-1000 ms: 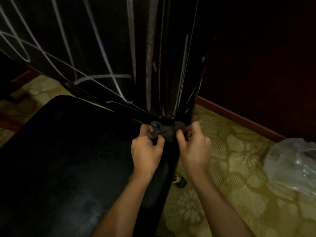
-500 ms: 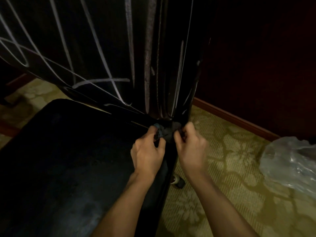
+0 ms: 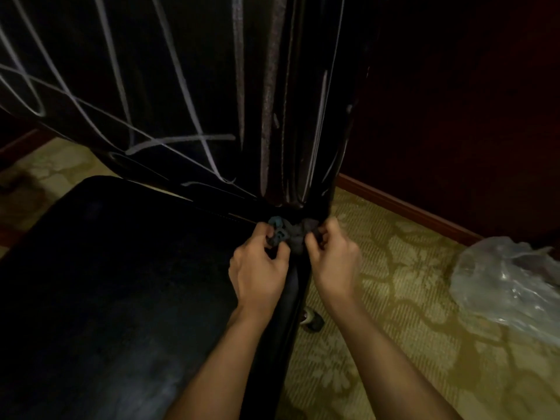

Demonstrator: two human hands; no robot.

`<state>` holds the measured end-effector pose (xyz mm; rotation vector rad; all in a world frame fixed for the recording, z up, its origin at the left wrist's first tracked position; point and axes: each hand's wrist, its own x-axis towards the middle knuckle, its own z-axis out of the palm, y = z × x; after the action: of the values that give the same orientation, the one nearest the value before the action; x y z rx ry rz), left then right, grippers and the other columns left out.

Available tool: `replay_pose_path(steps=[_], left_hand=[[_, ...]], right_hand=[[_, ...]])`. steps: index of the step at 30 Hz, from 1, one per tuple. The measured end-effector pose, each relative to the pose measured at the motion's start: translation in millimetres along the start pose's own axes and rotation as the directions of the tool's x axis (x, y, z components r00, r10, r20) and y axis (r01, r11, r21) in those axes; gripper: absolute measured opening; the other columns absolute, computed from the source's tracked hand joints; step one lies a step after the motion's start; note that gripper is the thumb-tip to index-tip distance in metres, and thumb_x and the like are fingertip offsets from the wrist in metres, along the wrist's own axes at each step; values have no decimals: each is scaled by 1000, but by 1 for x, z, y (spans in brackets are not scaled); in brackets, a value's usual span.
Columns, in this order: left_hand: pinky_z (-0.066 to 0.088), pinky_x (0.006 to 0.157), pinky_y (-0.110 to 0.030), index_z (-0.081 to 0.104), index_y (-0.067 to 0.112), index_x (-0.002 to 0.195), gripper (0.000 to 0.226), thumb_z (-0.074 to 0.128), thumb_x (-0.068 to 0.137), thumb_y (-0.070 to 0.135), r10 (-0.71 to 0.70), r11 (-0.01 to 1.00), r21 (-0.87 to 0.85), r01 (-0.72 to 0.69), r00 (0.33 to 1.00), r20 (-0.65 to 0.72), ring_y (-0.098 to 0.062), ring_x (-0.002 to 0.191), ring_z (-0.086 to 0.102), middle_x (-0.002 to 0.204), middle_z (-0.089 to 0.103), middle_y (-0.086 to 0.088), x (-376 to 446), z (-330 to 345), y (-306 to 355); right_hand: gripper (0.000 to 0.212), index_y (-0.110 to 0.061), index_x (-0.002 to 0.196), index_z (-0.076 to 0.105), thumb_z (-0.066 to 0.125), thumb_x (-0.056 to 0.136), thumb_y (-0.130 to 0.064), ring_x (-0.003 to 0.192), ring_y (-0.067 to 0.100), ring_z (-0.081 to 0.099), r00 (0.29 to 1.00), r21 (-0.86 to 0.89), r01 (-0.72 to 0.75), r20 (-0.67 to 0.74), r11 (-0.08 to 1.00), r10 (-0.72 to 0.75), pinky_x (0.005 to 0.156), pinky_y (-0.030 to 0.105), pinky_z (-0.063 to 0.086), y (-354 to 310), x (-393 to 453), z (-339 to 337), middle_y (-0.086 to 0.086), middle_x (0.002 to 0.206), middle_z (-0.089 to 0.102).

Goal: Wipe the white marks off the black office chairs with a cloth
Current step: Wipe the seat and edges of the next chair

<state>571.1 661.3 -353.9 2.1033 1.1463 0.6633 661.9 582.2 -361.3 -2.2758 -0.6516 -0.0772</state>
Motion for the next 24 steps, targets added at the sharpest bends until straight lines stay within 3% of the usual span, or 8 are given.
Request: replay_pose_path(steps=[3, 6, 8, 10, 13, 15, 20, 24], left_hand=[[52, 68, -33, 61, 28, 96, 14, 69, 85, 32, -94, 995, -30, 95, 995, 36, -20, 72, 66, 71, 62, 13, 4, -3, 4], [56, 68, -39, 58, 28, 86, 13, 67, 82, 35, -126, 974, -182, 132, 991, 43, -18, 66, 66, 69, 65, 9, 8, -8, 4], [57, 67, -41, 58, 26, 84, 11, 68, 84, 33, -149, 951, -270, 150, 989, 25, -14, 65, 66, 69, 67, 5, 8, -9, 2], [56, 67, -42, 57, 25, 84, 12, 68, 84, 31, -138, 954, -265, 140, 990, 28, -13, 63, 65, 68, 67, 5, 5, -8, 0], [55, 64, -42, 54, 26, 85, 14, 67, 82, 31, -95, 977, -187, 103, 994, 53, -16, 56, 62, 64, 65, 5, 0, -6, -5], [55, 65, -42, 54, 25, 84, 15, 69, 83, 29, -107, 975, -192, 115, 993, 54, -17, 55, 61, 62, 64, 5, 0, -6, -4], [57, 75, -45, 59, 25, 85, 13, 70, 87, 31, -208, 889, -394, 233, 972, 107, -12, 70, 68, 71, 70, 3, 2, -12, 13], [59, 72, -47, 62, 32, 89, 6, 67, 90, 29, -143, 806, -551, 215, 975, 171, -13, 77, 70, 82, 72, 7, -3, -10, 42]], right_hand=[[17, -13, 95, 57, 67, 89, -26, 68, 25, 65, 1000, 22, -15, 27, 1000, 14, 59, 32, 45, 0, 6, -4, 0, 73, 67], [20, -15, 82, 53, 71, 86, -23, 53, 14, 54, 986, 43, 120, -125, 992, -114, 49, 22, 34, -20, 14, -22, -9, 62, 54], [22, -14, 79, 52, 72, 85, -21, 51, 12, 49, 973, 58, 132, -200, 990, -118, 48, 23, 31, -26, 18, -25, -11, 61, 50], [21, -14, 82, 51, 71, 86, -20, 52, 16, 52, 982, 39, 106, -161, 994, -99, 51, 25, 34, -17, 11, -15, -9, 63, 52], [17, -16, 90, 52, 67, 90, -25, 63, 26, 64, 1000, 20, -2, 8, 1000, 2, 55, 33, 45, 7, -4, 2, -1, 70, 64], [18, -17, 87, 50, 67, 90, -24, 61, 25, 63, 1000, 55, -1, 18, 999, 0, 55, 36, 47, 13, -5, 1, -2, 67, 63], [15, -15, 82, 53, 66, 90, -16, 56, 15, 52, 973, 222, 201, -162, 954, -167, 51, 40, 45, -22, 14, -42, -5, 65, 52], [7, -9, 91, 61, 66, 90, -14, 62, 13, 52, 911, 210, 354, -299, 911, -285, 54, 26, 41, -52, 38, -73, -1, 76, 56]])
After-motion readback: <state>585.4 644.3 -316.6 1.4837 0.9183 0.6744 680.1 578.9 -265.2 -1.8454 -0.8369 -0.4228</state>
